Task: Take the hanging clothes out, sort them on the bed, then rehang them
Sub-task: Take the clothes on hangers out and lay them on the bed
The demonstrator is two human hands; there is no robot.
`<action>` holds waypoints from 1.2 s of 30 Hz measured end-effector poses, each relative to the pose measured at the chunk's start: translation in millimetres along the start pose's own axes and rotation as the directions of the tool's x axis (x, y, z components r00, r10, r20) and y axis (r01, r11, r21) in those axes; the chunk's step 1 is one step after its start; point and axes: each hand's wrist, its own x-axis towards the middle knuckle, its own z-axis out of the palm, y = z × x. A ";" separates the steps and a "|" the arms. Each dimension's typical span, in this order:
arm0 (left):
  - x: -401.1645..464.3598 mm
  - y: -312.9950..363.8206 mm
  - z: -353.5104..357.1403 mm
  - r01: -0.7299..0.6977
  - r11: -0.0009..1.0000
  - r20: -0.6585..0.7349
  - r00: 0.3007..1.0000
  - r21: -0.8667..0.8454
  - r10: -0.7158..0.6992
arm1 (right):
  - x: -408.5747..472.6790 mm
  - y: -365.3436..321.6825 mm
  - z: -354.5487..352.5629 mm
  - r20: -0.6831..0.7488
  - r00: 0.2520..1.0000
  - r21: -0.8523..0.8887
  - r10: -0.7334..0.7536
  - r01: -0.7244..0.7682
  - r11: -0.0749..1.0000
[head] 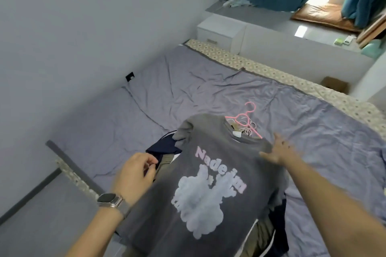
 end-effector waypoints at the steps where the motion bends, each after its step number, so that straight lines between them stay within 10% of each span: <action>1: -1.0 -4.1 4.5 -0.003 1.000 0.011 1.000 0.005 0.003 | -4.1 -4.1 19.6 0.054 0.998 -0.079 -0.022 0.026 0.997; 11: -66.8 -69.2 -9.0 0.148 0.985 0.011 0.989 0.087 -0.150 | -128.6 -175.6 123.7 0.313 0.847 -0.012 -0.430 0.456 0.890; 18: -235.7 -195.9 -86.7 0.447 0.894 -0.222 0.875 0.031 -0.430 | -271.0 -321.5 161.9 0.380 0.583 -0.023 -0.718 0.782 0.623; 26: -559.8 -258.9 -168.2 0.840 0.527 -0.454 0.421 -0.131 -0.785 | -571.1 -427.8 273.1 0.499 0.058 -0.008 -0.865 0.998 0.063; 31: -768.8 -230.4 -170.5 0.937 0.185 -0.523 0.003 -0.296 -0.852 | -776.8 -424.5 368.5 0.626 -0.308 0.135 -0.716 0.948 -0.290; 36: -912.2 -185.0 -147.8 0.843 -0.102 -0.450 -0.379 -0.528 -0.809 | -929.0 -380.6 445.5 0.696 -0.519 0.245 -0.496 0.821 -0.515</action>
